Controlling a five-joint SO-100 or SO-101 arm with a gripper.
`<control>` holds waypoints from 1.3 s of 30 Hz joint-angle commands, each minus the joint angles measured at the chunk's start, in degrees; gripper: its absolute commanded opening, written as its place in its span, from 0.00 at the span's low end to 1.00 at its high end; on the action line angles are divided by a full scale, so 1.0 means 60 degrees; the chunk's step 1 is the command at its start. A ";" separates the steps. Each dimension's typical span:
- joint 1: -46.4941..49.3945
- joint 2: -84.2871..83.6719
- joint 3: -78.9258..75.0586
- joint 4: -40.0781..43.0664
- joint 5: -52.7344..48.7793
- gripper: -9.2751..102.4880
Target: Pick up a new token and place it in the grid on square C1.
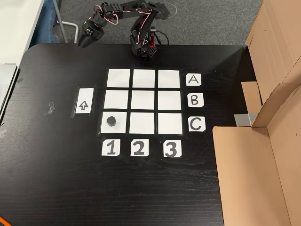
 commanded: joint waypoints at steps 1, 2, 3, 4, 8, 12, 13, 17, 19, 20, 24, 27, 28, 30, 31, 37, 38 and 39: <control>0.0059 0.1055 0.0820 -0.0059 0.0117 0.08; 0.0059 0.1333 0.1143 -0.0015 0.0161 0.08; 0.0059 0.1597 0.1494 -0.0015 0.0205 0.08; 0.0029 0.1846 0.1831 0.0000 0.0234 0.08; 0.0015 0.2666 0.3032 0.0000 0.0293 0.08; 0.0059 0.3501 0.3999 0.0000 0.0308 0.08; 0.0059 0.3706 0.4189 0.0015 0.0308 0.08; 0.0029 0.4556 0.5010 0.0249 0.0308 0.08; 0.0015 0.5098 0.5537 0.0264 0.0308 0.08; 0.0015 0.5376 0.5801 0.0293 0.0308 0.08; 0.0015 0.6387 0.6606 0.0513 0.0308 0.08; 0.0000 0.7090 0.7017 0.0864 0.0278 0.08; 0.0000 0.7324 0.7119 0.0981 0.0278 0.08; 0.0015 0.7749 0.7280 0.1245 0.0264 0.08; 0.0015 0.7954 0.7354 0.1362 0.0264 0.08; 0.0015 0.8965 0.7808 0.1831 0.0190 0.08; 0.0000 0.9126 0.7837 0.1948 0.0190 0.08; -0.0015 0.9287 0.7896 0.2036 0.0176 0.08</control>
